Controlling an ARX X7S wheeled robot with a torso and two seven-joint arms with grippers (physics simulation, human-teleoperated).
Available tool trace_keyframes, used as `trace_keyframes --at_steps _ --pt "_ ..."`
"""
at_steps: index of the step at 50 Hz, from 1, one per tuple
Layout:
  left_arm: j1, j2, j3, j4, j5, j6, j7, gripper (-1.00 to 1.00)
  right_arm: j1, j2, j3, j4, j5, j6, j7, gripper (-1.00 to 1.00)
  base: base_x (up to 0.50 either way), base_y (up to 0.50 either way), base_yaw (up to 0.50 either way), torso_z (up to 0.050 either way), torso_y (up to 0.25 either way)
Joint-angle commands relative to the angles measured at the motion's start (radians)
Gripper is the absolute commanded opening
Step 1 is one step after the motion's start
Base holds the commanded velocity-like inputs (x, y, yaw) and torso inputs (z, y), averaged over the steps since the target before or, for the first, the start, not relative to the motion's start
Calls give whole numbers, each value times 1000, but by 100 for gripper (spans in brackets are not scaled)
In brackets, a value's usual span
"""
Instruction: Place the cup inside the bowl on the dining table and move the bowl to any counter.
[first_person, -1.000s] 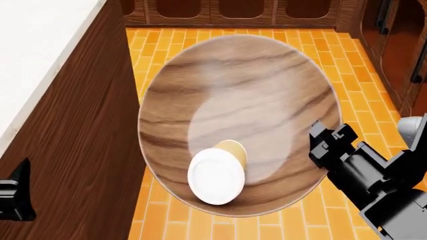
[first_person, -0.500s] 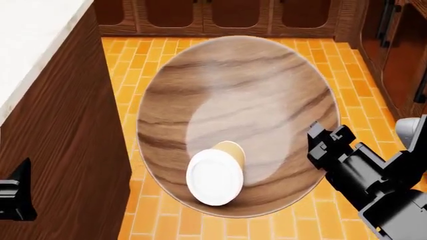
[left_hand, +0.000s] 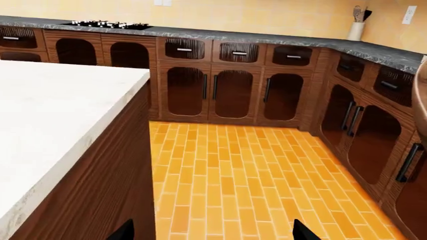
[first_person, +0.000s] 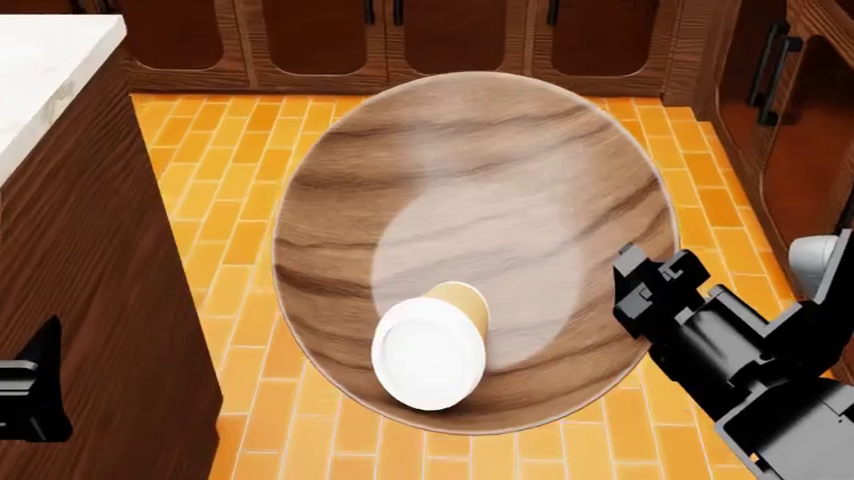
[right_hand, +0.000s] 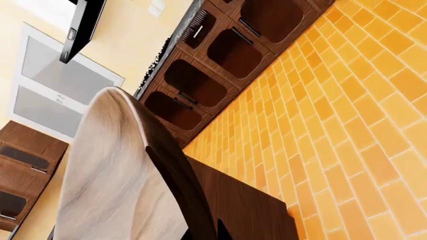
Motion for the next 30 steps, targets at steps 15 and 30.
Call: trace_keyframes --at_steps 15,30 --pt "7 -3 -1 -1 -1 7 -1 100 3 0 14 -4 30 -17 -10 -100 500 0 0 0 1" --pt "7 -11 -6 8 -11 2 -4 100 1 -1 8 -5 33 -15 -9 -100 500 0 0 0 1"
